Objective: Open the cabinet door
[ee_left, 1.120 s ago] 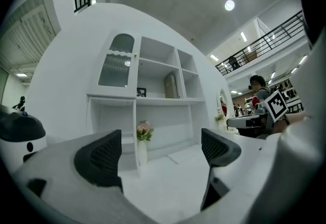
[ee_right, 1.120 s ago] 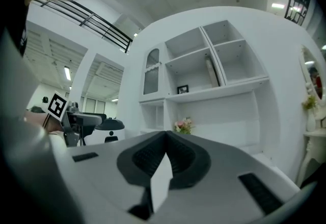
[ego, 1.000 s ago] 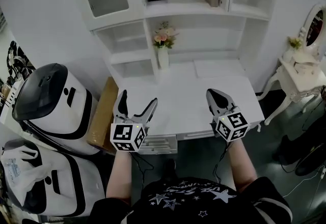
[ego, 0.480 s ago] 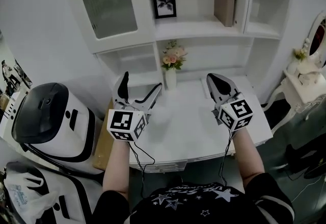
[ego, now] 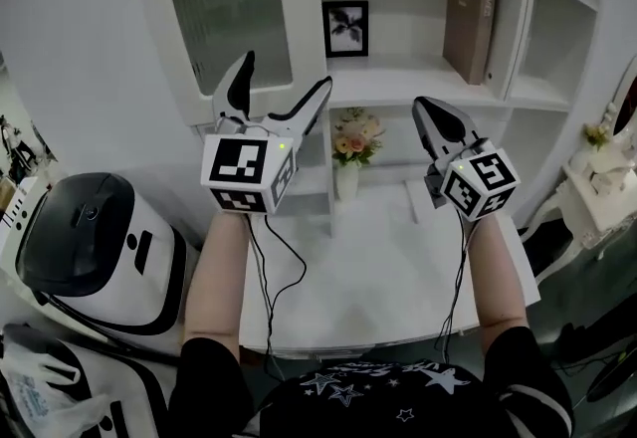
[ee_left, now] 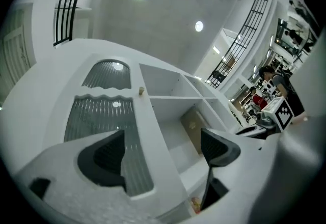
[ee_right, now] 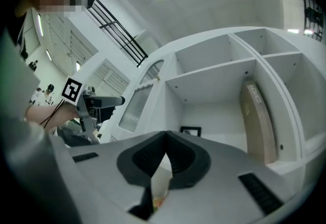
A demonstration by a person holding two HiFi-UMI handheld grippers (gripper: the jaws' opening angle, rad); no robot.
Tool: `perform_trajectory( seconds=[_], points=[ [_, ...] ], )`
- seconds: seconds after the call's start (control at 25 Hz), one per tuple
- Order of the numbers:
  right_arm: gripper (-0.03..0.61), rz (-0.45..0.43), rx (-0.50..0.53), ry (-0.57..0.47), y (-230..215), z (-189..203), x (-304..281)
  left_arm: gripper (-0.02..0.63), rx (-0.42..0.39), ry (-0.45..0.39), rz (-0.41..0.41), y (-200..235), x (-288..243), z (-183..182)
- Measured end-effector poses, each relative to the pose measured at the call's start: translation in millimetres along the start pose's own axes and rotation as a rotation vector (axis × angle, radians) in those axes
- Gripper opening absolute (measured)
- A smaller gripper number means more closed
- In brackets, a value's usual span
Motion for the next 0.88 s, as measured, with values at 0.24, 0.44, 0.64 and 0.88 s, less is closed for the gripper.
perform_trajectory(
  seconds=[0.24,0.44,0.64,0.88],
  points=[
    [0.006,0.02,0.02,-0.06,-21,-14,-51,0.479,-0.04,-0.065,0.009,30,-41,-21],
    [0.006,0.012,0.054,-0.085,-26,-28,-87,0.479,-0.042,-0.1,0.007,49,-62,-30],
    [0.006,-0.005,0.056,-0.1,-33,-33,-101,0.477,-0.067,-0.135,-0.018,56,-84,-49],
    [0.006,-0.038,0.045,-0.122,-52,-43,-104,0.36,-0.109,-0.175,-0.075,53,-111,-81]
  ],
)
Point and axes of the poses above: the fingertips, and each gripper's own axes: x backward along the fingers, y to its left, z out of its underside, the point moved 3 cm from there along x, backward along the fingers, and after that the axes turned 2 degrees about -y, right-handed, at the moved point
